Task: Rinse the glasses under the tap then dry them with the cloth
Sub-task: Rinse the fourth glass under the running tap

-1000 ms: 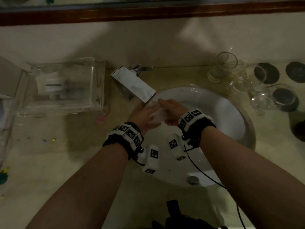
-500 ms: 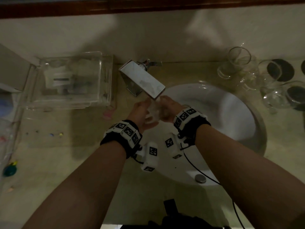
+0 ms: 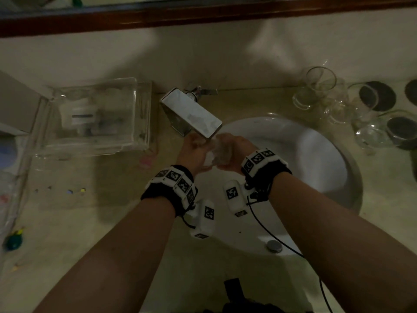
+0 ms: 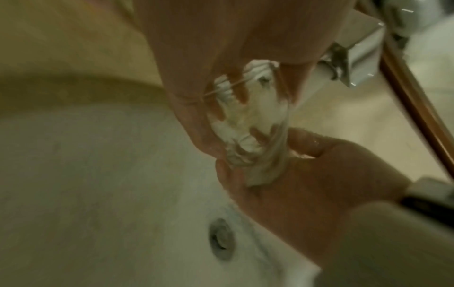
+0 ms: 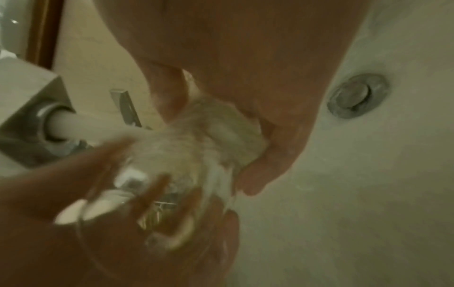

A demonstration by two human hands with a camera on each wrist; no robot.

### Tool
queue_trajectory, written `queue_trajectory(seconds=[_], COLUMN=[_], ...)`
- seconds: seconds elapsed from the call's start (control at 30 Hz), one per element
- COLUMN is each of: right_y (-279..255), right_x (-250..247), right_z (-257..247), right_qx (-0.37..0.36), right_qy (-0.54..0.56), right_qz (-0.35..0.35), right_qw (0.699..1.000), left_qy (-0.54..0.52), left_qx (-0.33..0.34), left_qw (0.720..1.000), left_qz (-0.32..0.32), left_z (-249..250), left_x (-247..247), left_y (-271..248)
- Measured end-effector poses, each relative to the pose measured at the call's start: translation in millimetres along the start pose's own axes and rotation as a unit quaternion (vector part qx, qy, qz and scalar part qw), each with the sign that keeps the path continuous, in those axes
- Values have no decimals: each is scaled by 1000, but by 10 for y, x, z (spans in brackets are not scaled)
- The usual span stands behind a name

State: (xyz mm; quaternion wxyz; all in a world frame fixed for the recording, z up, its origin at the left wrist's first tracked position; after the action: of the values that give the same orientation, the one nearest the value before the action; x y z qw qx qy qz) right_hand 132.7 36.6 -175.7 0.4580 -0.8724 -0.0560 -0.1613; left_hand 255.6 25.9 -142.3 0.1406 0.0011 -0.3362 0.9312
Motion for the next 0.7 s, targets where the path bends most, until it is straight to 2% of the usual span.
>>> queue_trajectory(seconds=[0.07, 0.1, 0.17, 0.23, 0.3, 0.33, 0.4, 0.47, 0.5, 0.57, 0.63, 0.7], right_y=[-30, 14, 32, 9, 8, 11, 6, 8, 9, 7, 16, 20], right_x=[24, 31, 30, 70, 84, 69, 42, 5, -2, -40, -30, -36], right_z=[55, 56, 0, -69, -96, -86, -48, -9, 4, -9, -46, -60], right_qx=[33, 47, 33, 6, -14, -23, -25, -6, 5, -4, -32, -38], right_qy=[-10, 5, -31, -44, -28, -10, 14, -6, -24, -51, -58, -40], right_qz=[6, 13, 42, 34, 19, 17, 6, -5, -7, 4, -1, -1], right_qw=[999, 999, 998, 998, 999, 1000, 1000, 1000, 1000, 999, 998, 998], left_qy=[65, 73, 42, -33, -57, -45, 7, 82, 100, 62, -28, -51], left_qx=[50, 50, 10, -64, -87, -75, -11, 55, 64, 27, -63, -95], left_qw=[996, 995, 999, 997, 994, 996, 1000, 995, 993, 998, 998, 994], left_qz=[-31, -41, -25, -13, -16, -18, -22, -28, -25, -19, -11, -11], left_z=[51, 36, -5, -59, -50, -17, 80, 153, 158, 94, -8, -34], left_x=[50, 80, 100, 111, 115, 120, 122, 134, 143, 152, 154, 152], left_y=[-3, -2, -21, -44, -31, -27, -18, -7, -4, -1, -15, -1])
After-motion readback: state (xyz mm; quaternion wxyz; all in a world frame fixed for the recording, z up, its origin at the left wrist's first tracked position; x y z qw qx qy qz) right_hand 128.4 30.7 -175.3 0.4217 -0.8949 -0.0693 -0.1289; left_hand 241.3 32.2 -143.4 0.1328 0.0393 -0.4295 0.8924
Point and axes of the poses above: each hand's wrist, its own y-axis towards the middle knuckle, its own x-axis out of the palm, z = x × y, the point moved 6 cm from there along y, towards the middle knuckle, and after that the axes turned 12 degrees about -z, right-handed, at the moved point
